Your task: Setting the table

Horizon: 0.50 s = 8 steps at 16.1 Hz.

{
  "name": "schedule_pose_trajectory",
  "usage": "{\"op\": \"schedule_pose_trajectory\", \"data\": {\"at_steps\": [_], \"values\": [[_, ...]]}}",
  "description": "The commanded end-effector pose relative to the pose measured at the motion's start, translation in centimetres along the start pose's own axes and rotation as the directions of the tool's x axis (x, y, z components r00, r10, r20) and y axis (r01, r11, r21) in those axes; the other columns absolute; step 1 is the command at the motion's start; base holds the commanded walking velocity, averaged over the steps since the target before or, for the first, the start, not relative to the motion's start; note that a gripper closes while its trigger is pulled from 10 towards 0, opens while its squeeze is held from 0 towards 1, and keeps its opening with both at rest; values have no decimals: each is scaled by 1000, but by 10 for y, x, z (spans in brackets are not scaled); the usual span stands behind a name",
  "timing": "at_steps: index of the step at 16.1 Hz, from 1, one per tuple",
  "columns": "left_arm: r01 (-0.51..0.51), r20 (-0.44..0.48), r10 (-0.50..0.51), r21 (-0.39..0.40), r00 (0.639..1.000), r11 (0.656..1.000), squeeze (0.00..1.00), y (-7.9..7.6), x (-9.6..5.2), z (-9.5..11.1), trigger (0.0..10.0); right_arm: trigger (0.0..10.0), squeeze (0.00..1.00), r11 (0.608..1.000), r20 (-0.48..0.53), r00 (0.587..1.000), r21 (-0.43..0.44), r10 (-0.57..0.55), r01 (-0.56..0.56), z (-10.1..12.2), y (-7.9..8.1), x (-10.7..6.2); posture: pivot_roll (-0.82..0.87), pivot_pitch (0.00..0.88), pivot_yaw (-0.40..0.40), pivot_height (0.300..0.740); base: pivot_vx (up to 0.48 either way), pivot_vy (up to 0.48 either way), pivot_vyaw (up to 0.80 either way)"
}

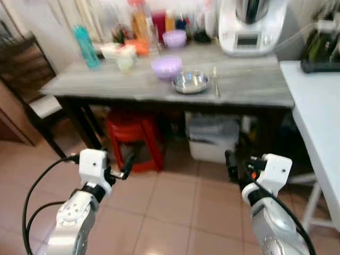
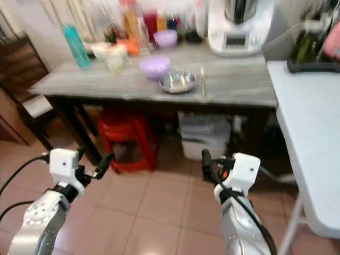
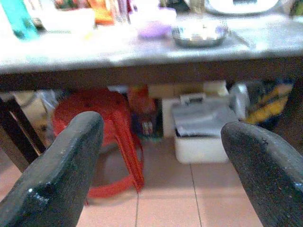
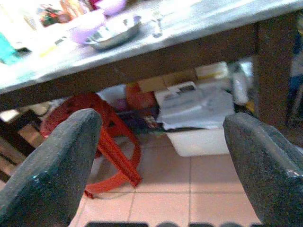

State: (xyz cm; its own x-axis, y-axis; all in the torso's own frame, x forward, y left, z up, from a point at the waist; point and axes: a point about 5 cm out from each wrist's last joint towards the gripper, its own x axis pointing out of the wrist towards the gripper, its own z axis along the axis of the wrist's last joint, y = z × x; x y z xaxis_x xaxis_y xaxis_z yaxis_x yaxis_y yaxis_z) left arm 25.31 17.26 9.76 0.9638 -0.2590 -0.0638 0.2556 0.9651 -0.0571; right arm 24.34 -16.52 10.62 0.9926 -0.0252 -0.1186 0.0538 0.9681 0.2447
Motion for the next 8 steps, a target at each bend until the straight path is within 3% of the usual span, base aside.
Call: {"op": "schedule_pose_trajectory", "data": {"at_steps": [1, 5, 8], "values": [[11, 4, -11, 1, 1000, 1000, 0, -1, -1, 1, 10000, 10000, 0, 1000, -4, 1000, -2, 4, -4, 1, 2, 2, -17, 12, 141, 740, 0, -398, -800], [20, 10, -20, -1, 1000, 1000, 0, -2, -1, 2, 10000, 10000, 0, 1000, -6, 1000, 2, 5, -5, 0, 1, 1, -19, 12, 139, 740, 0, -406, -747], [17, 16, -17, -6, 1000, 1000, 0, -3, -1, 3, 10000, 10000, 0, 1000, 0, 1000, -1, 18, -18, 2, 1, 2, -19, 17, 133, 740, 0, -431, 0]]}}
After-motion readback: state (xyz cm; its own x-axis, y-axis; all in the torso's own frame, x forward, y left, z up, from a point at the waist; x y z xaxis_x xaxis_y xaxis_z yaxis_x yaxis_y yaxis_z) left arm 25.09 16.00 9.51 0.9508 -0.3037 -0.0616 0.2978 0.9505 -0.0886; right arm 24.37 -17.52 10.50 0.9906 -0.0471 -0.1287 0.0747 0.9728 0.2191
